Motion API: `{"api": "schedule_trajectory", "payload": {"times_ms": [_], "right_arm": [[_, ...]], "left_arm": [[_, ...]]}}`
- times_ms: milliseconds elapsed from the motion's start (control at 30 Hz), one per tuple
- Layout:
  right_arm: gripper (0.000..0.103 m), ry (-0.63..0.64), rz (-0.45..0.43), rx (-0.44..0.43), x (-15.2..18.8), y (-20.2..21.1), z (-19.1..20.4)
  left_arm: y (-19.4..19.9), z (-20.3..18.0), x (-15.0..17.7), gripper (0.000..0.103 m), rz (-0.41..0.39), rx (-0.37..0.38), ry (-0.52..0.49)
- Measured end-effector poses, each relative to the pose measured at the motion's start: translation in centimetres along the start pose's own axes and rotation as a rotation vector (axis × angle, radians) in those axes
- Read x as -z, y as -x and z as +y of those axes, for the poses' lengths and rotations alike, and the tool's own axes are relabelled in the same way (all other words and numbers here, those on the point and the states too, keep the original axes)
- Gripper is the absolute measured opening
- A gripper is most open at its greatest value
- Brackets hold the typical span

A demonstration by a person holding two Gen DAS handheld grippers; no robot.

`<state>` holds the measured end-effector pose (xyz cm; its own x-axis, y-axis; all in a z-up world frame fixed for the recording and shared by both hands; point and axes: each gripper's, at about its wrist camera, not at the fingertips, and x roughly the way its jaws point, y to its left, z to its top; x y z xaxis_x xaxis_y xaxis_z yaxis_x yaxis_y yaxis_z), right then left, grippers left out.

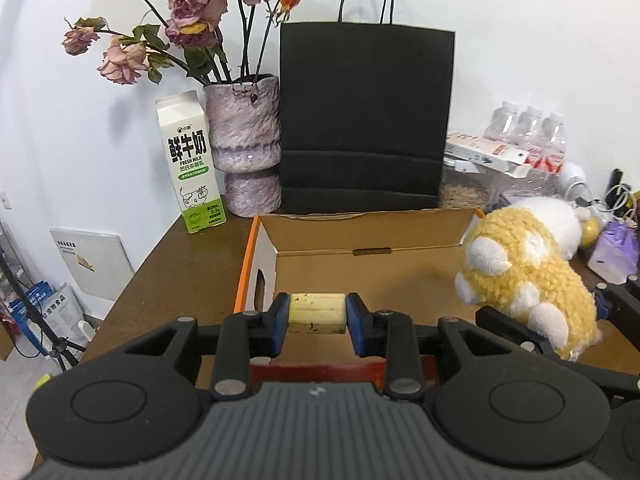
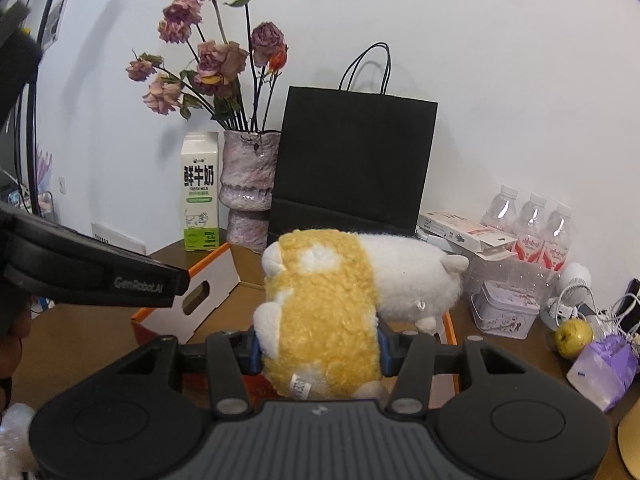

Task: Organize objects
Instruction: 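Lower the yellow block into the box with the left gripper while the right lowers the plush dog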

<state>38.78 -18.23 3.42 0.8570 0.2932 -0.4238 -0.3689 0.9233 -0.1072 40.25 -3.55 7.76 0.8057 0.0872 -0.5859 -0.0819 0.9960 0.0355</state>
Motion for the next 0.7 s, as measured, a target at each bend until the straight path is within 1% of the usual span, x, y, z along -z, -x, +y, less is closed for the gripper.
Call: {"api": "schedule_trajectory", "payload": {"times_ms": [167, 333, 600, 700], "right_arm": [[0.049, 0.026, 0.027, 0.01, -1.1, -2.6, -0.3], [0.048, 0.031, 0.068, 0.013, -2.0, -5.7, -0.7], [0.048, 0.027, 0.136, 0.008, -2.0, -10.2, -1.3], [0.049, 0.026, 0.151, 0.008, -1.8, -11.5, -1.6]], "left_arm": [[-2.7, -0.5, -1.2, 0.031, 0.021, -0.028, -0.006], [-5.7, -1.0, -1.9, 0.031, 0.061, -0.038, -0.013], [-10.0, -1.0, -2.6, 0.031, 0.113, -0.058, -0.017], [-11.3, -0.9, -2.6, 0.031, 0.129, -0.054, -0.017]]}}
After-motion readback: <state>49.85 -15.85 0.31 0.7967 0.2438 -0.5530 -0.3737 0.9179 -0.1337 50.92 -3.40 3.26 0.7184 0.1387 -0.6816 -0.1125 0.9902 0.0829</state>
